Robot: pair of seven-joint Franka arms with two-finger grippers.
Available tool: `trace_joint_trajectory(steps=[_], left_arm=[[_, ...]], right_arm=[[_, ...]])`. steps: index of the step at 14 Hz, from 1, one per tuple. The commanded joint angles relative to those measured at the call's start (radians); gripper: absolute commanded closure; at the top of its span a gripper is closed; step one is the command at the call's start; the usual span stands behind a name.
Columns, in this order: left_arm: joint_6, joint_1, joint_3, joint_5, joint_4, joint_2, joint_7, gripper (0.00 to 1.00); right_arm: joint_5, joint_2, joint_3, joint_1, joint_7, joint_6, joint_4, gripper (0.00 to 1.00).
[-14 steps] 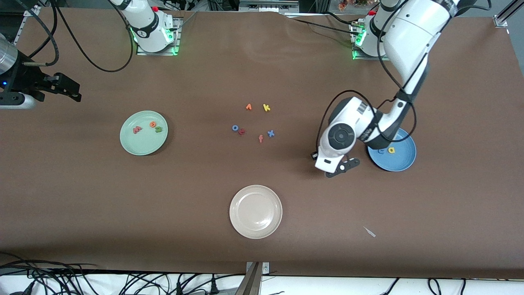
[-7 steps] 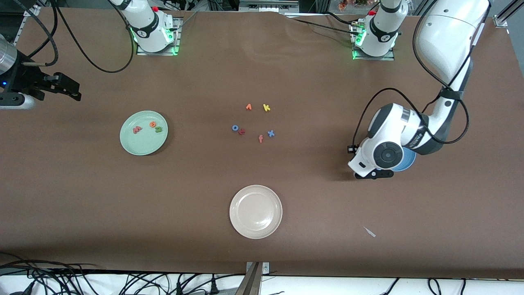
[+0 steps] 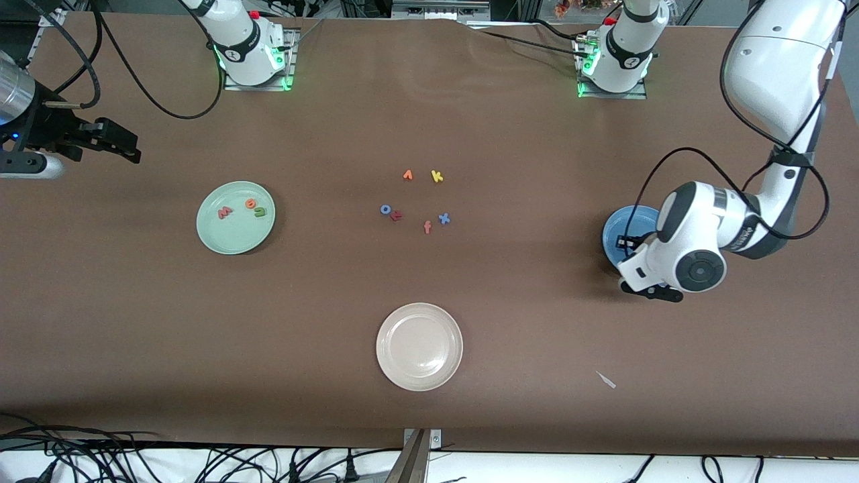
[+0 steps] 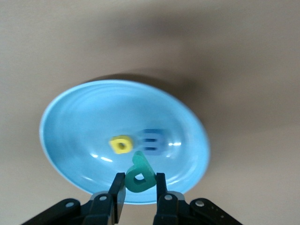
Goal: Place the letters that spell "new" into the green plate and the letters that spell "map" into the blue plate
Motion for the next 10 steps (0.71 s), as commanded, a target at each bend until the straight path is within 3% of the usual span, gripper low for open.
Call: trace_joint_trajectory(steps=[1,2,10], left_arm=[[-0.01,0.017,-0.01,0.042,-0.01,0.002,0.06,0.1],[-0.012,0.019,-0.011,0.042,-0.01,0.001,0.069,0.0],[-0.073,0.071,-0.016,-0.01,0.018,-0.082,0.065,0.0]], right_arm=[[0.026,0.011,0.003,0.001,0.015,-0.029,0.034,0.0],[0.024,0.011,0.003,0.001,0.011,-0.029,0.034,0.0],[0.024,0.011,0.003,0.004,0.004,-0.03,0.034,0.0]])
